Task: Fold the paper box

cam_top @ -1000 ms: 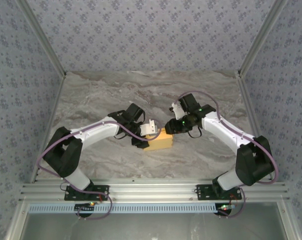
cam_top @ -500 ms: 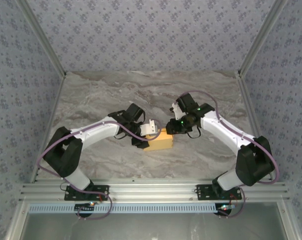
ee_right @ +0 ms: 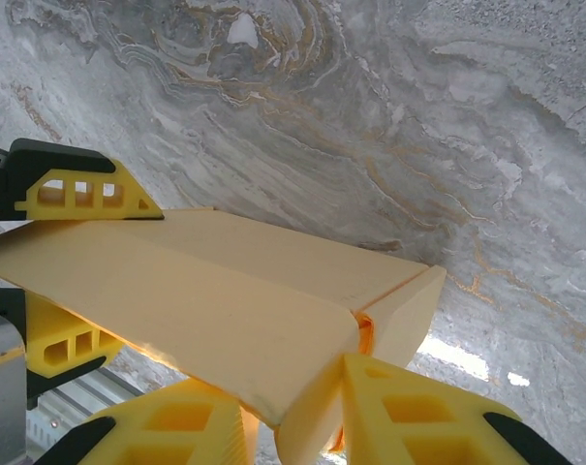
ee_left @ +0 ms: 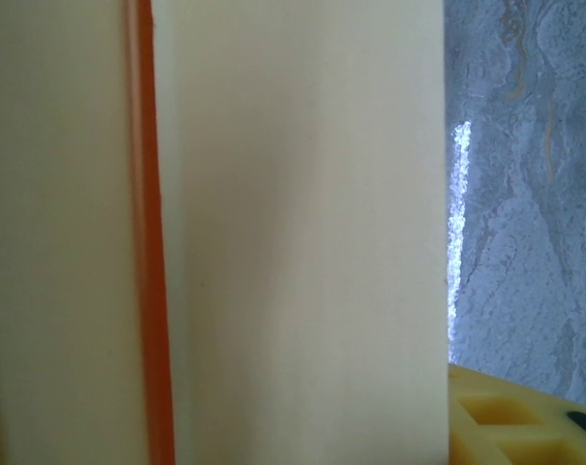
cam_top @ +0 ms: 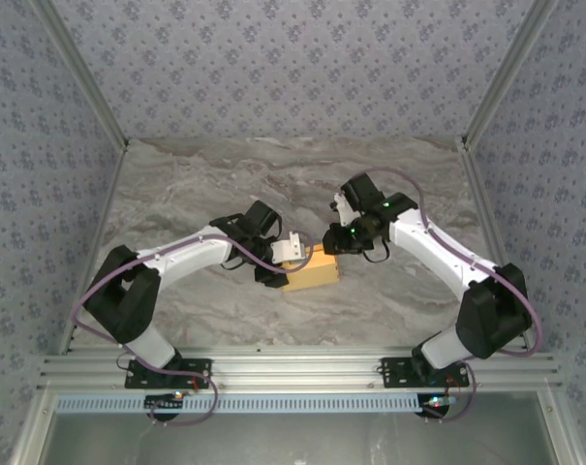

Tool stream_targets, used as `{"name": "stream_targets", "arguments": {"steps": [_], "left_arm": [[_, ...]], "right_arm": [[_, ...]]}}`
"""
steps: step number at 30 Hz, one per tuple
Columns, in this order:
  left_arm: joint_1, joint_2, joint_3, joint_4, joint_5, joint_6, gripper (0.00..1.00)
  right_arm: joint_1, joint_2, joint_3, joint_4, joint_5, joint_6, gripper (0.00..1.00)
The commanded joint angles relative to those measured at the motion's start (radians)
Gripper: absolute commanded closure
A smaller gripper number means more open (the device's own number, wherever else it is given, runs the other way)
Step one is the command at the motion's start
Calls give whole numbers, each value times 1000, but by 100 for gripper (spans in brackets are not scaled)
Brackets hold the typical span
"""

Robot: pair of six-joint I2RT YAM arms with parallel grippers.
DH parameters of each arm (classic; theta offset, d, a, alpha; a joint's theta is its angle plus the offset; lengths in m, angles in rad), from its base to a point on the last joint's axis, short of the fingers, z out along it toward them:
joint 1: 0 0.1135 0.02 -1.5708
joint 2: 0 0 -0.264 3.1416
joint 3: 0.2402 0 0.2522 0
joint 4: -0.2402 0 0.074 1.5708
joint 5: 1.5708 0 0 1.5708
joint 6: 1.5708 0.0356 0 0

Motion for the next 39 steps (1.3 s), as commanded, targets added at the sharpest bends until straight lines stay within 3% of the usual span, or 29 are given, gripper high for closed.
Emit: {"name": "stream_targets", "arguments": {"steps": [1,12,21,27,32,36,38,39], "left_arm": [[-13,28,3,-16,-4,5,48],[-13,24,0,-15,-13,7,48],[-13,30,2,-23,-28,12,48],[-22,32,-1,-21,-39,17,48],[-31,39,2,-25,-63,24,48],[-34,41,8,-29,-63,34,48],[-34,41,12,-31,-65,42,48],[-34,42,16,-35,-68,47,48]], "right_arm": [[16,21,-2,14,-31,22,72],[16,17,-53,7,16,-2,72],[4,-14,-57,0,-26,13,64],[0,-54,-70,-3,24,-13,59],[-19,-187,-129,85,-19,-11,51],[-42,-297,-204,165,92,85,43],[-74,-364,-286,258,126,103,44],[-93,-393,-335,350,83,42,44]]}}
